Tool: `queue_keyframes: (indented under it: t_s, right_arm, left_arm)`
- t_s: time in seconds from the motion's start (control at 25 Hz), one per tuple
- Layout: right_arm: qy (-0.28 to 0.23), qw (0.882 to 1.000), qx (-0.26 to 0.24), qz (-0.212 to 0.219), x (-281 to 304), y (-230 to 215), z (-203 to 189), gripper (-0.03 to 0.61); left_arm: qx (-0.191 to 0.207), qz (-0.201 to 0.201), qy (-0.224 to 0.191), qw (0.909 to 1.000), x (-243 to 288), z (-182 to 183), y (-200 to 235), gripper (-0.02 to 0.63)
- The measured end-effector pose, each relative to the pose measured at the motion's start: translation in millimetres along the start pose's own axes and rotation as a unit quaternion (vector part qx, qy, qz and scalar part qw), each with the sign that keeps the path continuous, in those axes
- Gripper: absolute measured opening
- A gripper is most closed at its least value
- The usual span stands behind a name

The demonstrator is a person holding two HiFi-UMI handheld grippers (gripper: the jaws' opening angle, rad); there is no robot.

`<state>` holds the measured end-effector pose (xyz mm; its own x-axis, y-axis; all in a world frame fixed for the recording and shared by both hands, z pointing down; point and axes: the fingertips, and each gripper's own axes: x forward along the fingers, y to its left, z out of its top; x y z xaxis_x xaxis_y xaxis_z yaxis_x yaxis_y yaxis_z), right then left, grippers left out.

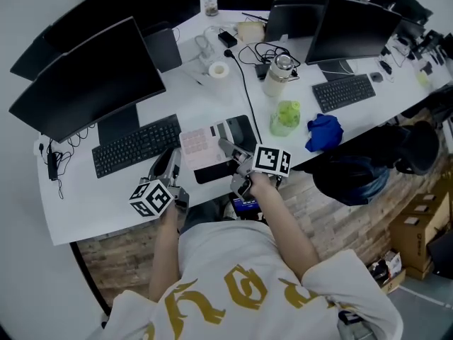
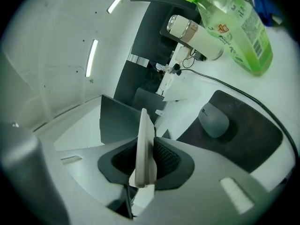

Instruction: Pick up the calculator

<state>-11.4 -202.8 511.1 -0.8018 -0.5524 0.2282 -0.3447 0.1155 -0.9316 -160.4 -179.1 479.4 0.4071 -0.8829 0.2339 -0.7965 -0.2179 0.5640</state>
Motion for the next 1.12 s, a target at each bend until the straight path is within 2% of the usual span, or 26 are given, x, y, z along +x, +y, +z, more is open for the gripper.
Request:
queue_keyframes:
  t_s: [0.44,1.12]
  right_arm:
    - [-0.025,1.0,0.015,0.004,-10,1,4,0.103]
    - [-0.03,0.999,0.019,-0.002,-11,-2,7,0.103]
  left_arm:
    - [0.003,-0.013,0.001,0.9999,3,0,-8,0.086]
    - [0.002,-0.018,0.014,0.9997,12,-3,-8,0.084]
